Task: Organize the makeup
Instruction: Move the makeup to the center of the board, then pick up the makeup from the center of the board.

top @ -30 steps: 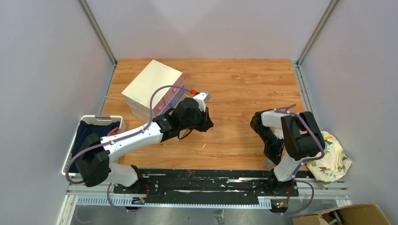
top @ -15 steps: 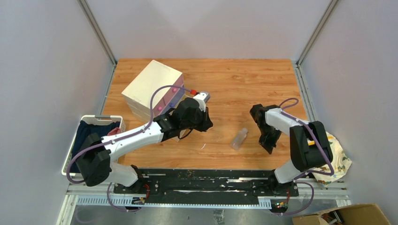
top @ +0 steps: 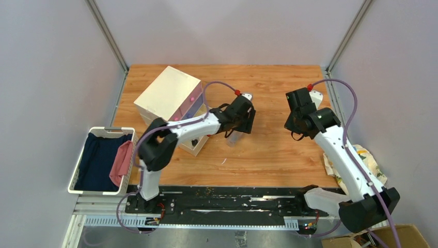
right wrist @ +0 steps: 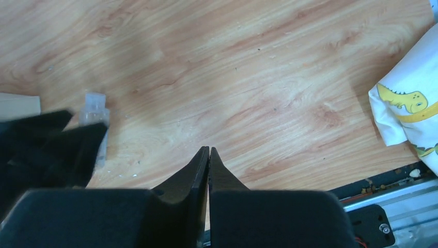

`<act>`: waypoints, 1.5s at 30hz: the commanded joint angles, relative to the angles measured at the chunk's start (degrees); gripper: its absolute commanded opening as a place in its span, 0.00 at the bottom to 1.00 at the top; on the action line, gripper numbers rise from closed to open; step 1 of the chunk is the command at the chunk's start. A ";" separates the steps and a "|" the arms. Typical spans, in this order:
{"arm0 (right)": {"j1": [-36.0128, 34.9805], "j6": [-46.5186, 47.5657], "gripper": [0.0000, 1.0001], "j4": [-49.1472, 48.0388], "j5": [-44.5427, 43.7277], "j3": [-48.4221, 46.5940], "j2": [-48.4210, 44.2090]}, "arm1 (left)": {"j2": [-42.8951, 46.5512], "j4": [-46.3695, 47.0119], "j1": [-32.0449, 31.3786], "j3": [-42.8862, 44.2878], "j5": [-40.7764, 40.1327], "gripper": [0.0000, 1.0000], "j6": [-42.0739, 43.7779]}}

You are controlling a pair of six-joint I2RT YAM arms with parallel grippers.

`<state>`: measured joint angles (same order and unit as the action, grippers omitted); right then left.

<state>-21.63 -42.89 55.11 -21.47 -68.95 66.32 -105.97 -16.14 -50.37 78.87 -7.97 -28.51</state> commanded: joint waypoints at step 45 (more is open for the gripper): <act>-0.52 13.73 0.04 -8.53 3.80 4.96 -22.87 | -12.55 -28.59 0.21 15.26 -21.80 0.73 -3.21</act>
<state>-21.67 -30.06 46.19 -17.45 -64.58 46.50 -116.64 -44.14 -50.54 94.04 -31.14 -31.68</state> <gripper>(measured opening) 0.039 0.741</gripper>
